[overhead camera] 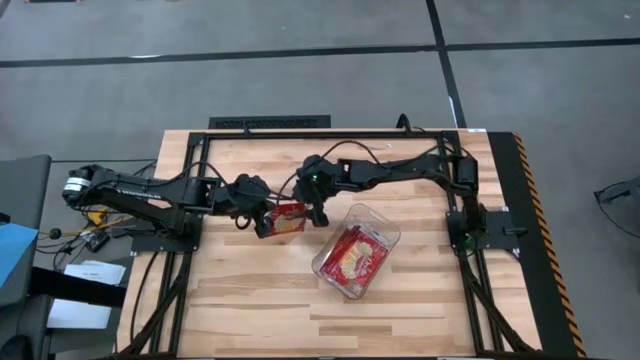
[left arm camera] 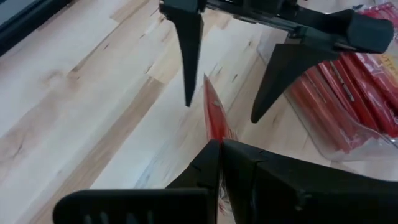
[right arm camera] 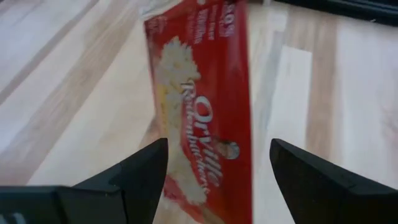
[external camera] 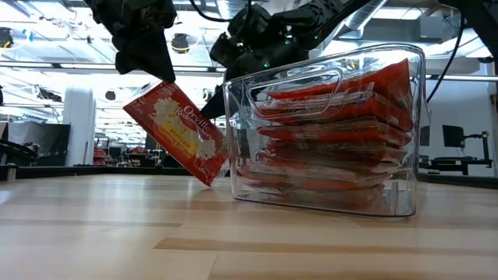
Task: Sort popcorn bags into baskets
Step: Put the red popcorn packet into the transparent bin
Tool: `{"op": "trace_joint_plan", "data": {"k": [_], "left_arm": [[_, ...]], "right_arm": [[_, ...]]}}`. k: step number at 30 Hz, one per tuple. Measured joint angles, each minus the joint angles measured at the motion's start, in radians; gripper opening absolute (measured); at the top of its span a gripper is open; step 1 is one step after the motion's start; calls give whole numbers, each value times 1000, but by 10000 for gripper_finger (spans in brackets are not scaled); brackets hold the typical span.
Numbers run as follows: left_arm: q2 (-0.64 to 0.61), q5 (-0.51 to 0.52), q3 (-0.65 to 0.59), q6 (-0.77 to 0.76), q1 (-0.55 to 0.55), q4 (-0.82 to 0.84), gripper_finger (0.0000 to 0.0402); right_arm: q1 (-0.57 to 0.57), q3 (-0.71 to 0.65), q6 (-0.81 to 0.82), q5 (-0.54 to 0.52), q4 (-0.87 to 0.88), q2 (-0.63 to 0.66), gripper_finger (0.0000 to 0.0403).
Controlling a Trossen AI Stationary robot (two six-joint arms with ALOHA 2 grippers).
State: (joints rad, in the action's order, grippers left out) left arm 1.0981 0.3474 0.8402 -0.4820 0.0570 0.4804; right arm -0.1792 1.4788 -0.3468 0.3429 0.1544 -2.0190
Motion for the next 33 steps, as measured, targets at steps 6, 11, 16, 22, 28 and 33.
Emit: {"op": "trace_joint_plan", "data": {"k": [6,11,16,22,28,33], "left_arm": [[0,7,0,9,0,-1,0],[0,6,0,42,1,-14,0],[0,26,0,54,1,-29,0],[0,59,0,82,1,-54,0],[-14,130,2,51,0,-93,7],[-61,130,61,46,0,-56,57]], "right_arm": [[11,0,-39,22,29,0,266],[16,0,-45,23,23,0,185],[19,0,-47,26,24,0,87],[24,0,-23,50,25,0,10],[29,0,133,-5,16,7,5],[-4,0,303,-20,22,41,5]]}}
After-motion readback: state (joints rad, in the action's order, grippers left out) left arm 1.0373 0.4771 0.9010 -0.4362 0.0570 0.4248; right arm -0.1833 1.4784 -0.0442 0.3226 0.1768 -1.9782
